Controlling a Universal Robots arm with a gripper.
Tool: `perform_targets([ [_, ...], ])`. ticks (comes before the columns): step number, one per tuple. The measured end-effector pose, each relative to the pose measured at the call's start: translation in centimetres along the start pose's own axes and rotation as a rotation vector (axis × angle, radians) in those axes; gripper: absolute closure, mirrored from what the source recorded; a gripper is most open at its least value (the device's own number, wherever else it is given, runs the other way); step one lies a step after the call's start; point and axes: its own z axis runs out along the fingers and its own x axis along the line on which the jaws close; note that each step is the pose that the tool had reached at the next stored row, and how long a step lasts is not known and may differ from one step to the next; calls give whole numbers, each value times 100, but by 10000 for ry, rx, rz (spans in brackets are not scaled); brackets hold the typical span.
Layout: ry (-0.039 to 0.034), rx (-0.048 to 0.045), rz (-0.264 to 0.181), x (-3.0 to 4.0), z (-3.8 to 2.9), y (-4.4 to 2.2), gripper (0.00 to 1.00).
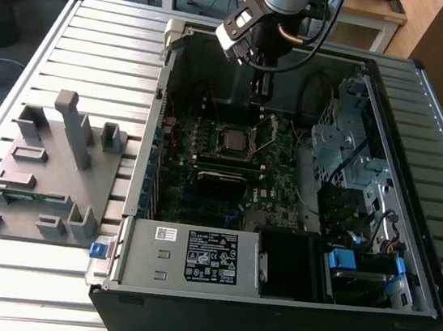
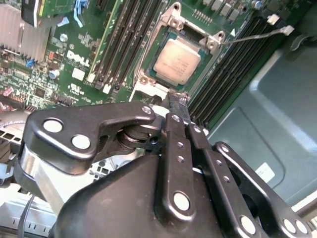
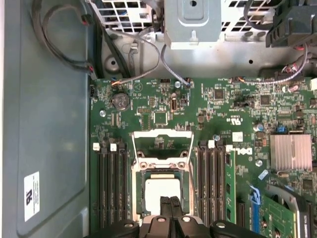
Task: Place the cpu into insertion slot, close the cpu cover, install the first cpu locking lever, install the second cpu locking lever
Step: 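Close the cpu cover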
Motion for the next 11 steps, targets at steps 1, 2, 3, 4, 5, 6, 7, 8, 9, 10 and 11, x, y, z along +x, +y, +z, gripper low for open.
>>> perform_targets([
  [1,0,0,0,0,0,13,90],
  [2,0,0,-1,1,0,23,90],
  [3,-1,0,-1,1,0,24,90],
  [4,-1,0,0,1,0,24,90],
  [5,0,0,0,1,0,24,90],
  [6,-1,0,0,1,0,24,90],
  [7,-1,0,0,1,0,24,90],
  [8,0,0,0,1,0,24,90],
  [9,1,0,-1,1,1,27,90],
  [10,1,0,-3,1,1,32,90],
  [11,1,0,-1,1,2,38,90],
])
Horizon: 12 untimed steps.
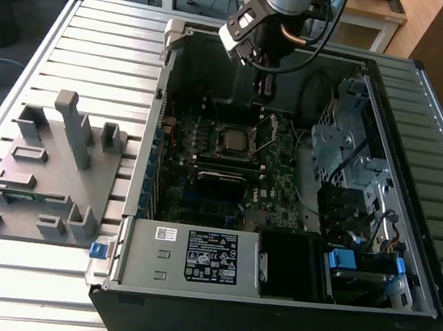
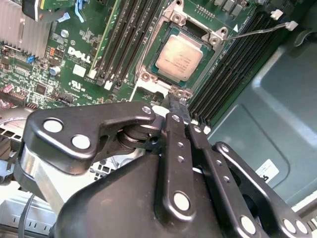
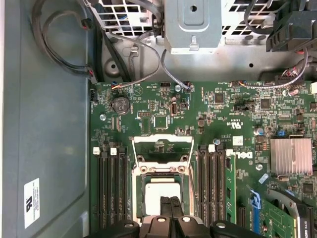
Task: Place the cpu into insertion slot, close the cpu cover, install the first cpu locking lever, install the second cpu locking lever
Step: 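Close the cpu cover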
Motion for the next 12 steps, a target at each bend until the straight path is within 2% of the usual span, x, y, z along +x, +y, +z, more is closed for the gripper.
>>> perform_targets([
  [12,-1,1,1,4,9,136,90],
])
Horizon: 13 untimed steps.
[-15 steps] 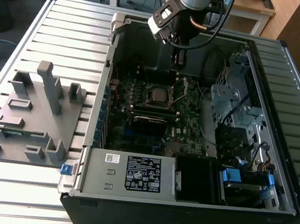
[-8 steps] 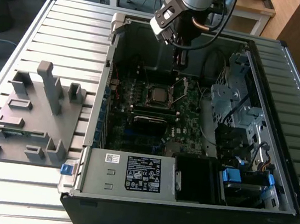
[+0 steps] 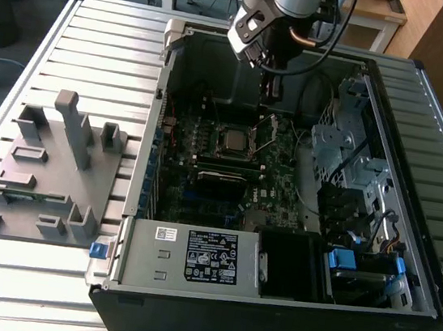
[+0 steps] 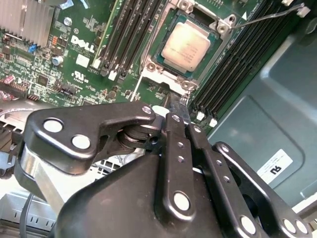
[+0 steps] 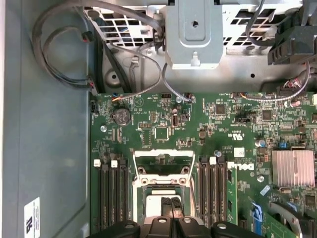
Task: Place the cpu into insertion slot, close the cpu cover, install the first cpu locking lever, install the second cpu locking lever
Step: 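Close the cpu cover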
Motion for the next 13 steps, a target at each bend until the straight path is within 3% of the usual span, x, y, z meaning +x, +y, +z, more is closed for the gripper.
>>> perform_targets([
  [13,0,0,0,3,6,98,90],
])
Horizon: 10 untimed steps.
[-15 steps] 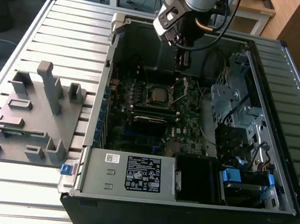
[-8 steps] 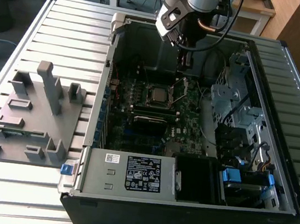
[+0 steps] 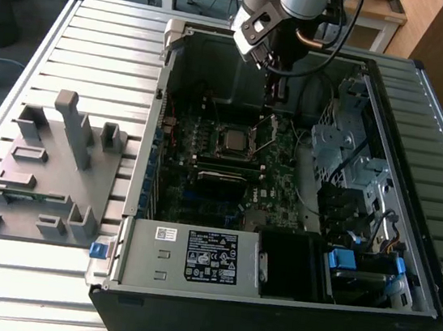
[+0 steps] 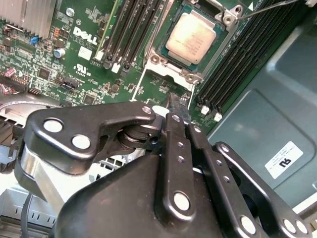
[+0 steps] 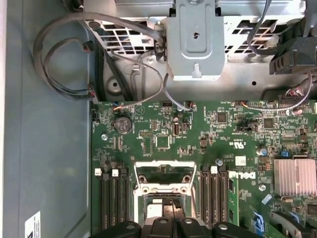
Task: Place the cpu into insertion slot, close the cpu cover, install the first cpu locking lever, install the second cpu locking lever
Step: 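Close the cpu cover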
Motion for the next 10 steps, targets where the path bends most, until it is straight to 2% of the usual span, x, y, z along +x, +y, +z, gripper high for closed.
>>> perform_targets([
  [10,0,0,0,3,5,88,90],
])
